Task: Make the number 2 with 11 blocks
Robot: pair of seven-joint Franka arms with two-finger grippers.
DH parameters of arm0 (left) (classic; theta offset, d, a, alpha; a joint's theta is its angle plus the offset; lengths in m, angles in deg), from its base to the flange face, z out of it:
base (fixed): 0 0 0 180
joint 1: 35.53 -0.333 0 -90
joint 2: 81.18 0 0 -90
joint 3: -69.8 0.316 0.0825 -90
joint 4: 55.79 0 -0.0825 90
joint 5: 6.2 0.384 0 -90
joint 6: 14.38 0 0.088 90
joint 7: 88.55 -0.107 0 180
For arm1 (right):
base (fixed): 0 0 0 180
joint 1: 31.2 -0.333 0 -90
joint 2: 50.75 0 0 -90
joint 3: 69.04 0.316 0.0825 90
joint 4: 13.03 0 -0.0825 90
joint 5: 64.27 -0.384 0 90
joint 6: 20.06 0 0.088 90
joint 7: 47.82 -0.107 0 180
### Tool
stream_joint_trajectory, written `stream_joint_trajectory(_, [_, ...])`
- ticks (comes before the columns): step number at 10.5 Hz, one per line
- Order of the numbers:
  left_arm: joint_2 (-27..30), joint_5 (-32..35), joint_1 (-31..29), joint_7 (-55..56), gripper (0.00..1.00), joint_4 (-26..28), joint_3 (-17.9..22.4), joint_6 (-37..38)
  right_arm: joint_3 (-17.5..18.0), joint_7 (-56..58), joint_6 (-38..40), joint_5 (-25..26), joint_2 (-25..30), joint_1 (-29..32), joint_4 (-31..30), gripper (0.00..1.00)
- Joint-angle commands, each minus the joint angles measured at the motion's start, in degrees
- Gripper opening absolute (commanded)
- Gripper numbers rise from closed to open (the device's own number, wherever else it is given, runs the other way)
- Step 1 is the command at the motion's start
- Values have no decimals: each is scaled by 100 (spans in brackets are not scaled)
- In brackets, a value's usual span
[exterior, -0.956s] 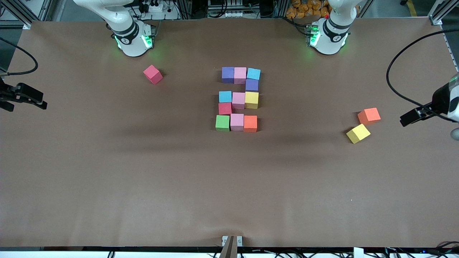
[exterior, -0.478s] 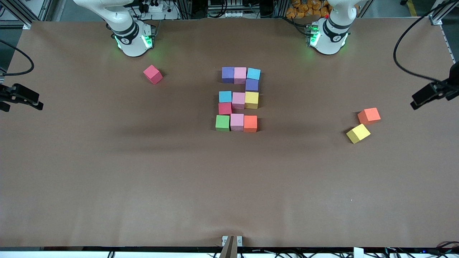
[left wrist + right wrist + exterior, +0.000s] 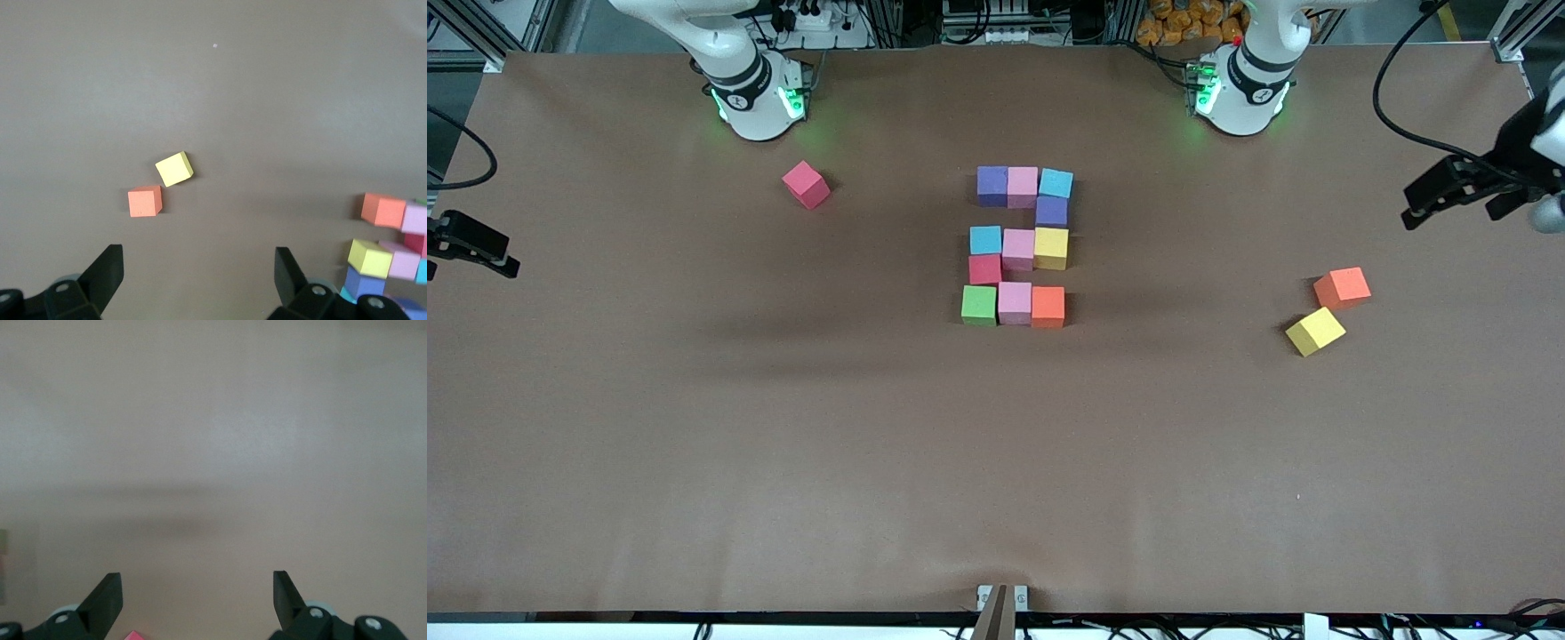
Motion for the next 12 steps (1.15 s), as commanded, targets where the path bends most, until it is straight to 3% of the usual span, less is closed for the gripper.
stream_joint_trajectory(1, [146,-240,125,-465,100,187,169,-34,61,54,29,-20,44,58,28,100])
stream_joint_trajectory(4, [93,-346,194,-448,100,135,222,-34,96,54,11,725,-45,-64,46,100])
stream_joint_trajectory(6, [41,-391,247,-430,100,126,345,-43,96,54,11,954,-53,-362,28,100])
stream_joint_trajectory(12, [-30,-373,256,-413,100,135,345,-69,96,54,-305,885,-132,-320,20,100])
